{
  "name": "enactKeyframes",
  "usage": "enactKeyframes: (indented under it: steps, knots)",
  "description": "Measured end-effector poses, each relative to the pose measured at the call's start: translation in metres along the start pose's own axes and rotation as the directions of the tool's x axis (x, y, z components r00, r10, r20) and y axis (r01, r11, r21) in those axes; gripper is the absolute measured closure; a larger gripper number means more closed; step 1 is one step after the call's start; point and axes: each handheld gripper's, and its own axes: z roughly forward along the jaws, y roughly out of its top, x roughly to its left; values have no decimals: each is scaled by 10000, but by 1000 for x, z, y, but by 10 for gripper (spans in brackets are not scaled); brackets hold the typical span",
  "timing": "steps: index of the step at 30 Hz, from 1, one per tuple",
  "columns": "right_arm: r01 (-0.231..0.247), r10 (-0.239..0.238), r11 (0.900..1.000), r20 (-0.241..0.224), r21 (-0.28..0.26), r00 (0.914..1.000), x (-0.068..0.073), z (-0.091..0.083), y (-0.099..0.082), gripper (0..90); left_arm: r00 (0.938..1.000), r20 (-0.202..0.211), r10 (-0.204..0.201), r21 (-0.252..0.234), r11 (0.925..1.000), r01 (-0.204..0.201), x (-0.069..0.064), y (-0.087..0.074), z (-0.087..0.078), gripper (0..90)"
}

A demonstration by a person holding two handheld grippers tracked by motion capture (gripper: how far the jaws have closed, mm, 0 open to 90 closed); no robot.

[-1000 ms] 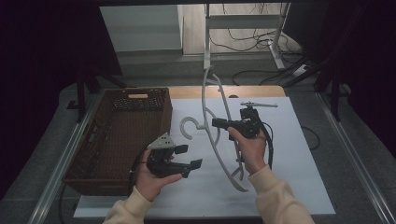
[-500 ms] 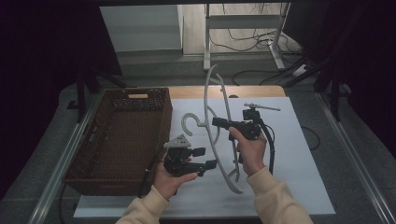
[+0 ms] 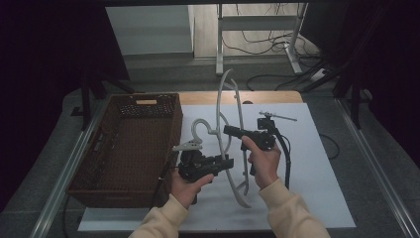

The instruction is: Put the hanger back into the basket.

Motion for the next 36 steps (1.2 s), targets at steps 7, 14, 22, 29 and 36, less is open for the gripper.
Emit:
enactKeyframes:
  steps: [7,14,22,29,36]
  knots:
    - [39,-39,9998,25,174,10000,-1,2,-3,790,9981,316,-530,99,9986,527,6,-1,-5,808]
    - [72,-72,9995,-1,302,10000,-3,2,-3,762,9959,546,-724,69,9974,721,9,2,-13,810]
    - [164,-156,9990,-191,421,9997,-5,0,-1,688,9935,653,-927,-111,9955,937,13,4,-22,811]
    - [669,-700,9956,470,652,9964,-3,-10,1,480,9937,455,-1024,-286,9942,1038,18,6,-30,811]
    - [1580,-1660,9836,951,864,9815,-4,-30,3,391,9945,308,-1006,-282,9944,1015,20,8,-36,812]
